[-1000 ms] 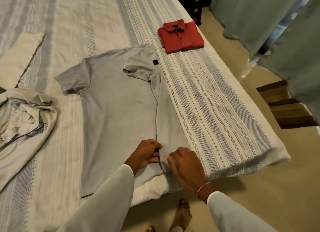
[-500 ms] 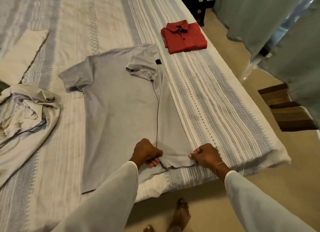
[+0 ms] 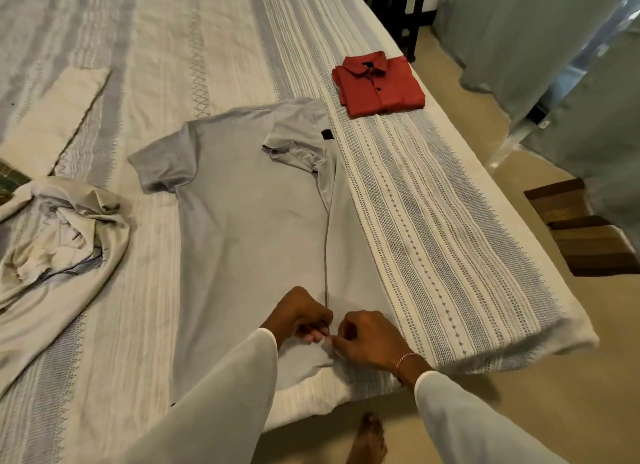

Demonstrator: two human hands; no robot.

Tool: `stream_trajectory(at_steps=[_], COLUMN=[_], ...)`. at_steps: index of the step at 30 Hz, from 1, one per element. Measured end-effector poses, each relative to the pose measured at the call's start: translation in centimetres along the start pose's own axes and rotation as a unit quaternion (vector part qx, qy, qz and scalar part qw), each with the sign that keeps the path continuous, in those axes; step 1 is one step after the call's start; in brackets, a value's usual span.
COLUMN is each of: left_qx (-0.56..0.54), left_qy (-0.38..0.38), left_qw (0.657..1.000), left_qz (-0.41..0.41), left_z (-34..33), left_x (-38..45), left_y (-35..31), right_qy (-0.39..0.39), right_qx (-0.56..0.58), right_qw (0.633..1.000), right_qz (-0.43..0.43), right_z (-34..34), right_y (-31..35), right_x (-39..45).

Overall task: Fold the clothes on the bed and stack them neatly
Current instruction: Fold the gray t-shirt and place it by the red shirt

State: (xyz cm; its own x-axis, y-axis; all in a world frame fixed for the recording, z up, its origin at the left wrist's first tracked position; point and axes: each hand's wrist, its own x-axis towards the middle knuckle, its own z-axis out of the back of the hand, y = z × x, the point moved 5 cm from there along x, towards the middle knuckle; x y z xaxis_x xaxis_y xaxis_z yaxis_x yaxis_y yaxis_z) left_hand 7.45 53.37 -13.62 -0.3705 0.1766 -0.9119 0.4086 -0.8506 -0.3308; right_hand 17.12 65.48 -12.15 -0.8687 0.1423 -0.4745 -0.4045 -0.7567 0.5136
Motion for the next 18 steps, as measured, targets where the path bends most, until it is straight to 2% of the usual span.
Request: stream_trajectory(at_steps=[2,4,7,11,14,18], left_qx=[-0.023,-0.071,-0.160,-0.200,-0.213,-0.175], left_qy=[-0.021,-0.090,-0.178,-0.242,-0.272,-0.307], left_qw=[0.999,0.991,0.961,0.926,0.912,0.907], left_qz=[-0.020,-0.065,-0.136,-0.208,-0.221,-0.230], left_z=[1.0,3.0,6.3,9.2,10.8,12.1], left_x=[0.5,1.1,2.7,4.3,6.5,8.5], left_y=[-0.2,-1.0,-3.6,-7.2,-10.7,-15.1], right_qy=[-0.002,-0.043,-0.119,-0.179,-0.206,-0.246], right_qx=[-0.012,-0.013,0.035,0.057,0.069,0.019], right_qw=[1.000,0.999,0.991,0.978,0.974,0.969], right_qz=[0.007,0.020,0.057,0.090,0.064,0.005], right_z=[0.8,2.0,4.2,5.8,6.4,7.3], right_y=[0.1,0.5,2.1,4.6,5.0,4.5], right_x=[0.9,2.3,6.2,9.9,13.5,16.3])
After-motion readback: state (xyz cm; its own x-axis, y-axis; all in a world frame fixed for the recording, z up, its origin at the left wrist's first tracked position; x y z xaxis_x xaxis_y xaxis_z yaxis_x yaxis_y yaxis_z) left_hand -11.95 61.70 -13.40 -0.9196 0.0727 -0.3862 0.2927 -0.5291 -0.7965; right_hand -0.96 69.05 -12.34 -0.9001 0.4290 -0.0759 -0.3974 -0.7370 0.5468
